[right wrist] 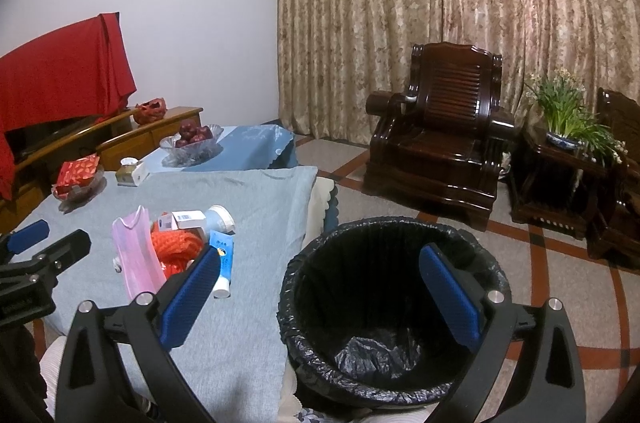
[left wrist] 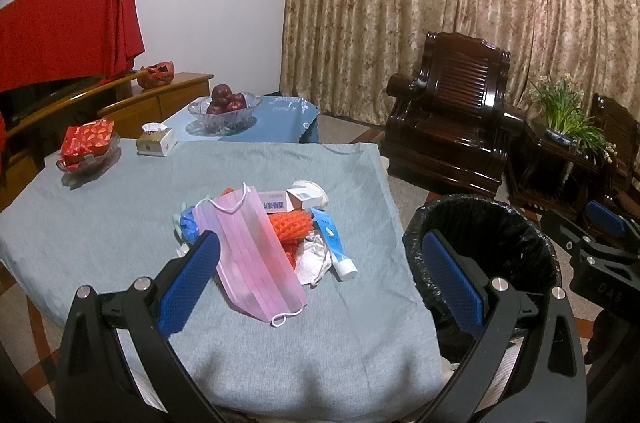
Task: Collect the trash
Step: 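Close the left gripper on the pink face mask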
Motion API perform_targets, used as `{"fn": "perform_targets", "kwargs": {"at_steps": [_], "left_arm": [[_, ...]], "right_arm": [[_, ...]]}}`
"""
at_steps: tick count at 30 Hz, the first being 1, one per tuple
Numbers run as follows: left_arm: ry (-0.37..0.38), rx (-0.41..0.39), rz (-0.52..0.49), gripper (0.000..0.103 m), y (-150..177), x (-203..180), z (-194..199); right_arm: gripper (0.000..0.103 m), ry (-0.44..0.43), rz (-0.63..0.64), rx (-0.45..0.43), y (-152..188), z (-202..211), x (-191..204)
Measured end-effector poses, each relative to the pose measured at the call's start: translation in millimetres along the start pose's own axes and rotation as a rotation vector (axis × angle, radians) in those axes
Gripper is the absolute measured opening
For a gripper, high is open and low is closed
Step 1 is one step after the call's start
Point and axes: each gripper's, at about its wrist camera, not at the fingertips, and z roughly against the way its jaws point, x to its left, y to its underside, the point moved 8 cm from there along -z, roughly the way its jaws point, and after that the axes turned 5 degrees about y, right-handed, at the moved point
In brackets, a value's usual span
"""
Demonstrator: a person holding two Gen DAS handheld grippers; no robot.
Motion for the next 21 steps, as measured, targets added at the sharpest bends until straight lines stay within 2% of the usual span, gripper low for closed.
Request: {"fn": "perform_targets", "kwargs": {"at_steps": [4,7,15,19,21], "left_arm": [[-0.049,-0.002,-0.005,0.098,7.9,18.9,-10.2],[-0.085,0.025,-0.003,0.098,9.9,41.7,-18.9],[-0.181,0.052,0.074,0.098,22.4,114.9,-45.9],[-0.207,0.079,0.1,0.098,31.6,138.0,-61.8],[-0.218,0.087,0.111,0.098,34.7,148.2,-69.0]], "right_arm": [[0.097,-0.022,0.002,0.013,-0.7,-10.7,13.6],[0.097,-0.055,0.014,0.021,-1.1,-22.5,32.1],[0.097,-0.149,0.067,0.058,3.3,-73.7,96.3],[0.088,-0.185,0.108,0.099,14.0,-105.2,127.2],[0.08,-0.199,0.12,0.139,23.9,-124.3,141.8]]}}
